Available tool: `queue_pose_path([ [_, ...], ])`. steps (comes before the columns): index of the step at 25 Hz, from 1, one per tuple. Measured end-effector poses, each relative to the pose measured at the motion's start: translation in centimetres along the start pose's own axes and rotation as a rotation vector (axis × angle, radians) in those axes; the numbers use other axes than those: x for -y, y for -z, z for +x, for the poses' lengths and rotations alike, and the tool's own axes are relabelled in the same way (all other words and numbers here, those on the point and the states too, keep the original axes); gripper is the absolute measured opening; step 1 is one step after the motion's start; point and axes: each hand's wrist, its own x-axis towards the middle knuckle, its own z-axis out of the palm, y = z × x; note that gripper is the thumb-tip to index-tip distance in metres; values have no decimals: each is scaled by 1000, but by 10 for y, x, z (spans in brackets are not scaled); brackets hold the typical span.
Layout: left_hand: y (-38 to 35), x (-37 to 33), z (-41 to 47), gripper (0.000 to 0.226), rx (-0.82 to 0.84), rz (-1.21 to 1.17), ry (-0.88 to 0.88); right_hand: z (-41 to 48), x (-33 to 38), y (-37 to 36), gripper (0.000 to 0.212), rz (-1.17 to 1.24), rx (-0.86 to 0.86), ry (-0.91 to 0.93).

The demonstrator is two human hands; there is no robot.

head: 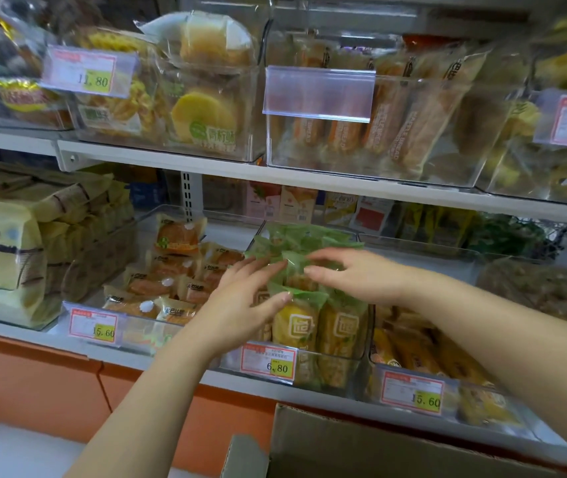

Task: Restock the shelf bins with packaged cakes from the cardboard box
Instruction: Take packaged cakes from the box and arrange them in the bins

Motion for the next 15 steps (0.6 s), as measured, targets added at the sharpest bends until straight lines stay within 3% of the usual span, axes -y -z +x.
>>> queue_pose_path([
  [3,-8,-3,3,79,-31,141,5,3,-3,-19,73,-208,30,-1],
  [7,-14,-4,6,89,-29,224,30,16,-3,-31,64,-355,122,20],
  [11,-18,-9,9,65,-35,290,84,27,-5,-30,61,-380,141,26],
  [15,-11,-8,1,52,-54,114,47,7,-15,-25,61,-289,43,44],
])
